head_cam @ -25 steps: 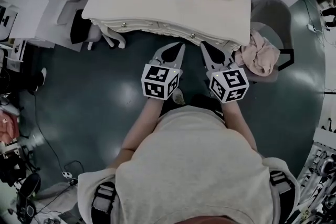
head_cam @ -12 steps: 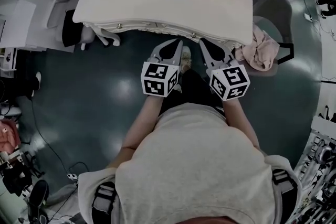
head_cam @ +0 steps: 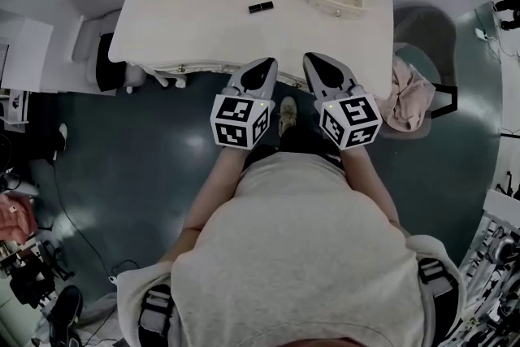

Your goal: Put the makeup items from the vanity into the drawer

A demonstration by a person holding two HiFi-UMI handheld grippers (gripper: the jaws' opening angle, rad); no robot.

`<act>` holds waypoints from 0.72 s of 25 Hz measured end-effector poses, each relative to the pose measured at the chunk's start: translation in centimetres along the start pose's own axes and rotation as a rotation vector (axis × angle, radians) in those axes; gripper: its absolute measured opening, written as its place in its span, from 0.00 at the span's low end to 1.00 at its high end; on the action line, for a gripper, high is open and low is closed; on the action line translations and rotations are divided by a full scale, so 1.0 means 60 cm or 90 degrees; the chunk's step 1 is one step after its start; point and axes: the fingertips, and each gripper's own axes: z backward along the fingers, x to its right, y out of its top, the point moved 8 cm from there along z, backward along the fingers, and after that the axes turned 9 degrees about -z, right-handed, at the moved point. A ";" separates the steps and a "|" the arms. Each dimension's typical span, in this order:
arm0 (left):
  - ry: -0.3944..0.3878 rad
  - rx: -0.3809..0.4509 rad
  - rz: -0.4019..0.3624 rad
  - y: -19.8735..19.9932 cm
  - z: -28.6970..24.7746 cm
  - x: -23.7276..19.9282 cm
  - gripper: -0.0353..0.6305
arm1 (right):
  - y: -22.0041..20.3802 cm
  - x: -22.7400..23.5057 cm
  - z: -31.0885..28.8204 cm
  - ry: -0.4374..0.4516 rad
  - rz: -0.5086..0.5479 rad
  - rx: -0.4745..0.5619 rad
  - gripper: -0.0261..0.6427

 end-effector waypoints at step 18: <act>0.079 -0.010 -0.006 0.076 -0.179 -0.108 0.07 | 0.089 0.164 -0.130 0.024 0.013 -0.002 0.05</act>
